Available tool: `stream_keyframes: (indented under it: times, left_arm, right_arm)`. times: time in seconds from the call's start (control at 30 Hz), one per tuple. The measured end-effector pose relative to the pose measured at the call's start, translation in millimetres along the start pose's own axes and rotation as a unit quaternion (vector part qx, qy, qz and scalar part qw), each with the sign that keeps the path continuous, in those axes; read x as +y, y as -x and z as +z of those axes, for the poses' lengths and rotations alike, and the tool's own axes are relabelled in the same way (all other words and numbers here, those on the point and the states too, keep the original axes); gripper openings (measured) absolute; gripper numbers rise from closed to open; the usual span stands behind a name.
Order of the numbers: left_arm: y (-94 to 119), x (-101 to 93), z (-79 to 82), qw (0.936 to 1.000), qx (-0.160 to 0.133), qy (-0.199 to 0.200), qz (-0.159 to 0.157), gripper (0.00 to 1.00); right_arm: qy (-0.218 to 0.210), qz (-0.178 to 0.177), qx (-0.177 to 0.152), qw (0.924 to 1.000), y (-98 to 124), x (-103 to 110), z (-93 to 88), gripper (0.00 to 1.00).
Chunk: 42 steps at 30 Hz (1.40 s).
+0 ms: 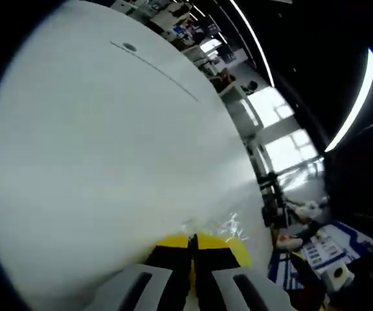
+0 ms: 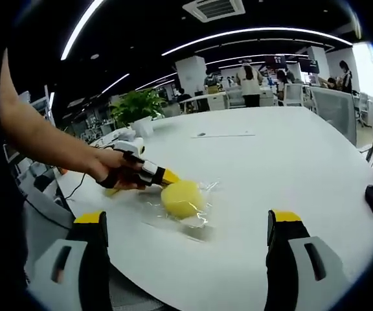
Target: Compare the silicone blocks by pressing each to a similar depth, holding the contact briefly, and releasing to observe deformation and rebound differences across the visible hardness samples.
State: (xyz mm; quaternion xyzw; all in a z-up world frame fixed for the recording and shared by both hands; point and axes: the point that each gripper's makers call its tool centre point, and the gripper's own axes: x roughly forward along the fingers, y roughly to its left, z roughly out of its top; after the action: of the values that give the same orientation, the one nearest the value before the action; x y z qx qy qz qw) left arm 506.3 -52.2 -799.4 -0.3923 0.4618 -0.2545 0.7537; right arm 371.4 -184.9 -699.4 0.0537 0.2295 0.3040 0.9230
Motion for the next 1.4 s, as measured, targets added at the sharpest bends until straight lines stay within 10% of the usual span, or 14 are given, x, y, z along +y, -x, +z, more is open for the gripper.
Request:
stream_keyframes:
  times: [0.8,1.13,1.27,1.4]
  left_arm:
    - [4.1,-22.0,3.6,0.9968,-0.009,-0.073,-0.033,0.0]
    - [13.9,-61.6,13.2,0.9856,-0.026,-0.149,-0.075,0.0]
    - [19.6,-81.8,22.4,0.9692,-0.041,-0.227,-0.085,0.0]
    - [28.8,-98.2,30.2,0.9702,-0.048,-0.217,-0.097,0.0]
  right_arm:
    - [0.001,-0.007,0.001,1.0,14.6,-1.9,1.2,0.96]
    - [-0.012,-0.009,0.002,0.9999,12.9,-1.6,3.6,0.96]
    - [-0.01,-0.009,0.0,0.9999,14.0,0.9,6.8,0.96]
    - [-0.008,-0.01,0.0,0.9999,15.3,-0.2,7.6,0.96]
